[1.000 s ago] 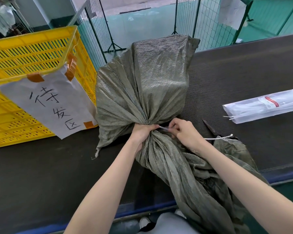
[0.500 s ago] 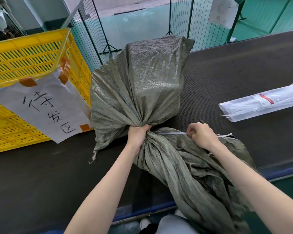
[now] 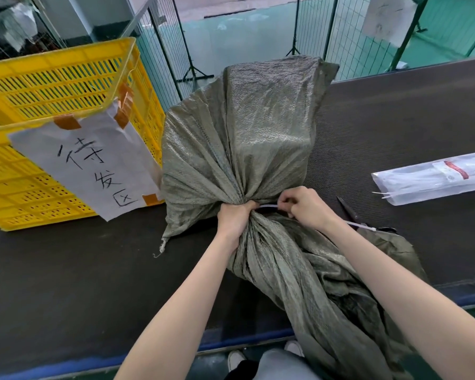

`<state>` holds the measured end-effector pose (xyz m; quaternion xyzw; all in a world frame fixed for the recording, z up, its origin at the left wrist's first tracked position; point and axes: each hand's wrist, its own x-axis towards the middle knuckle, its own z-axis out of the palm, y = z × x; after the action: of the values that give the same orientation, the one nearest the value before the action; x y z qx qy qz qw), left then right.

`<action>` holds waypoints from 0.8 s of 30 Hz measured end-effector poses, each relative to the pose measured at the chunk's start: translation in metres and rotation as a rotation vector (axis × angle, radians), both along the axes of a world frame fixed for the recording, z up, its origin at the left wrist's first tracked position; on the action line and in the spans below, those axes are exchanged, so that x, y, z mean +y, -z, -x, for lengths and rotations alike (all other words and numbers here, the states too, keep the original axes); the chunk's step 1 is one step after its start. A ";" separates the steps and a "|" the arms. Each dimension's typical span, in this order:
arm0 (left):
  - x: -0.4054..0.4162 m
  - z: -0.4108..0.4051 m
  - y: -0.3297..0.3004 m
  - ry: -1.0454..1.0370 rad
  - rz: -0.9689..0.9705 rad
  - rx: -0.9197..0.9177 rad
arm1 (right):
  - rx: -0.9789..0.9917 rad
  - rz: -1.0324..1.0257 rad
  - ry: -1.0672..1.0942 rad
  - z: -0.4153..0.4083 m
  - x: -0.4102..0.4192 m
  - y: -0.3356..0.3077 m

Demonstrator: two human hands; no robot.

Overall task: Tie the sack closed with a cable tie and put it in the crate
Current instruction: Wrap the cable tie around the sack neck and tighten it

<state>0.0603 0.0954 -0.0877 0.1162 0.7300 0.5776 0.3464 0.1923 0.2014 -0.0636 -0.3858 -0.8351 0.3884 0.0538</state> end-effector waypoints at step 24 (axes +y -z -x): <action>-0.041 -0.007 -0.008 -0.188 -0.245 -0.142 | -0.082 -0.024 -0.060 0.031 -0.016 0.012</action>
<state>0.0673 0.0539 -0.0796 0.0475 0.6353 0.6990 0.3248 0.1609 0.1858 -0.0761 -0.3756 -0.8524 0.3636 0.0127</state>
